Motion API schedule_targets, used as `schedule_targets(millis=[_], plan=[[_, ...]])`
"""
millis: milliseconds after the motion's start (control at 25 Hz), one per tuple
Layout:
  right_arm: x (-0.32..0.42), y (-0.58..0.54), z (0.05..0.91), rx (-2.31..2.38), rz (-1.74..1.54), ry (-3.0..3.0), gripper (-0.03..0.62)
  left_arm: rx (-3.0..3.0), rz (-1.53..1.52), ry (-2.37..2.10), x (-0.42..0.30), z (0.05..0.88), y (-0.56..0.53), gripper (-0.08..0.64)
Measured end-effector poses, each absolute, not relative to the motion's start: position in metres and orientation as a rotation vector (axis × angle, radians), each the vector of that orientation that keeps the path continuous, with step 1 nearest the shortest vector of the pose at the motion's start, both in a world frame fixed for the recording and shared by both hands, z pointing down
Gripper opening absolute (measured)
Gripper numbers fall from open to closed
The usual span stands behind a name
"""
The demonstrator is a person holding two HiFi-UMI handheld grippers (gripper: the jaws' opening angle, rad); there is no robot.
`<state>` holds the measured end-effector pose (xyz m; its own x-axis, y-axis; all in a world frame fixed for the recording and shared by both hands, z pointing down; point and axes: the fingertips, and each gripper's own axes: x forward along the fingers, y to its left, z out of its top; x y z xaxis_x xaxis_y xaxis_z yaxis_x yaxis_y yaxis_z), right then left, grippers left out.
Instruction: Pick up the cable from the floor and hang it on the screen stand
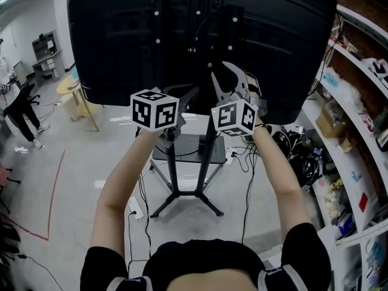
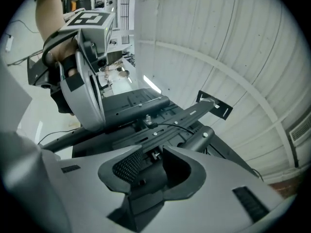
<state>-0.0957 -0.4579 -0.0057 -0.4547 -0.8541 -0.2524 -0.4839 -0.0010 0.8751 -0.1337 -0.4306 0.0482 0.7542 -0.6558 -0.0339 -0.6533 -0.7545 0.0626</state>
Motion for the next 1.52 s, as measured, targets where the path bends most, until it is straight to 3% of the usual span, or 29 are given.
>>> schedule_targets(millis=[520,760,1040,1520], plan=[[-0.035,-0.389,0.058,1.504,-0.762,-2.549,0.143,2.932,-0.066,-1.176,-0.096,0.099,-0.379,0.008],[-0.008,-0.328,0.094,1.550,-0.403,-2.758,0.084,2.929,-0.099,-1.169,-0.052,0.132,-0.332,0.008],[0.027,-0.260,0.151,1.625,-0.109,-2.790,0.040,2.827,-0.165,-1.133,-0.008,0.178,-0.279,0.008],[0.077,-0.155,0.260,1.803,0.363,-2.723,0.028,2.666,-0.061,-1.275,0.007,0.289,-0.168,0.008]])
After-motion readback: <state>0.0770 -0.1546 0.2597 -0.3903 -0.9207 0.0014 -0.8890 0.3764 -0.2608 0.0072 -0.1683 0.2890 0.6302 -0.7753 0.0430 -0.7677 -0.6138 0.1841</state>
